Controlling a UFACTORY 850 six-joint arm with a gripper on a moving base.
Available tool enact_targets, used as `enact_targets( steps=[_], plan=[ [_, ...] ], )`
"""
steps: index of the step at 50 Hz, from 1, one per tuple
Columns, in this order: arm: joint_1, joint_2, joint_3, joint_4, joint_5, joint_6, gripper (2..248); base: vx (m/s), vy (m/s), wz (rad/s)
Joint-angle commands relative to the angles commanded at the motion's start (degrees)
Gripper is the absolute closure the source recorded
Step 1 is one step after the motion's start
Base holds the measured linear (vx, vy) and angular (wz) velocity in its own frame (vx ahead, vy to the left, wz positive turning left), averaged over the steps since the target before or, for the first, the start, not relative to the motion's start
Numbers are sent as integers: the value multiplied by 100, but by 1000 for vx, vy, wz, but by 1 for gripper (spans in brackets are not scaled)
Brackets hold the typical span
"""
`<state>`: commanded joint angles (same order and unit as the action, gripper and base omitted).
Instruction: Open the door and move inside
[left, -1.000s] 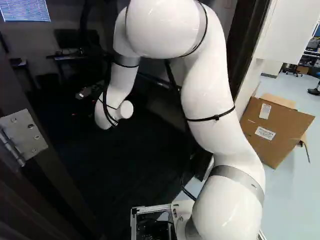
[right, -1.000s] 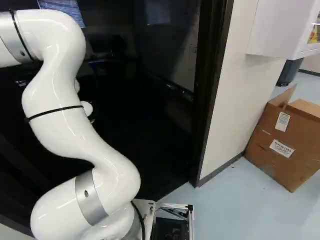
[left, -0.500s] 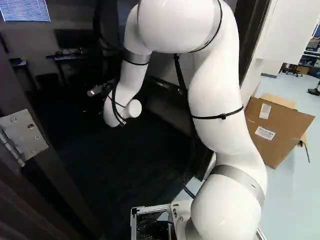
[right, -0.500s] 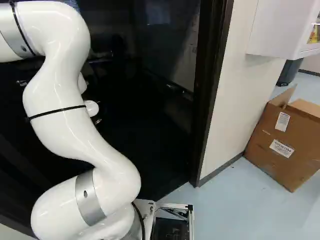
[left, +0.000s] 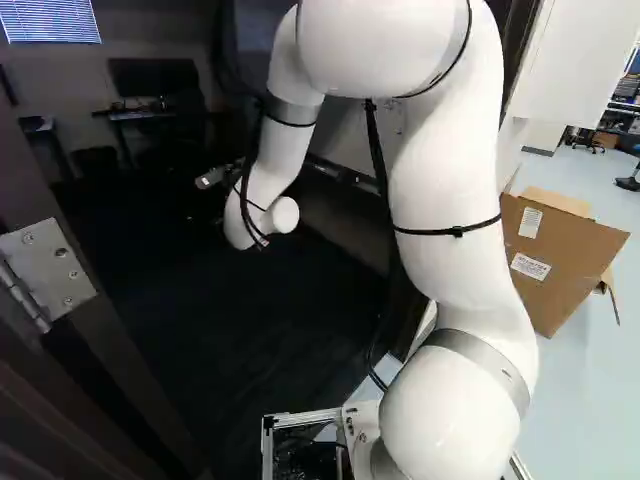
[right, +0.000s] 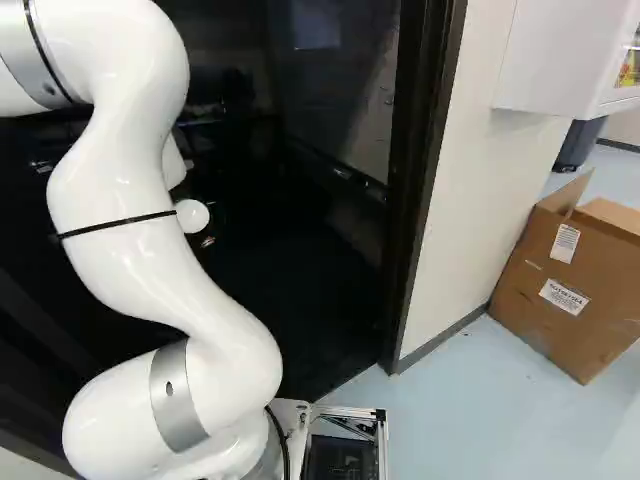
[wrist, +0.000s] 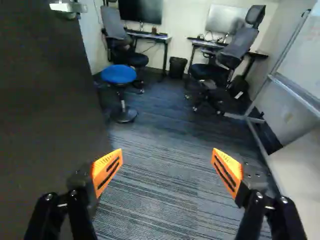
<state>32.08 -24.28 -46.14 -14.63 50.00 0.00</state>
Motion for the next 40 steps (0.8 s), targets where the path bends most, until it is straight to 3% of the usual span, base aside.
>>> enact_targets(
  steps=[40],
  plan=[
    [-658,367,465,158,0,0,3,0,0,0]
  ],
)
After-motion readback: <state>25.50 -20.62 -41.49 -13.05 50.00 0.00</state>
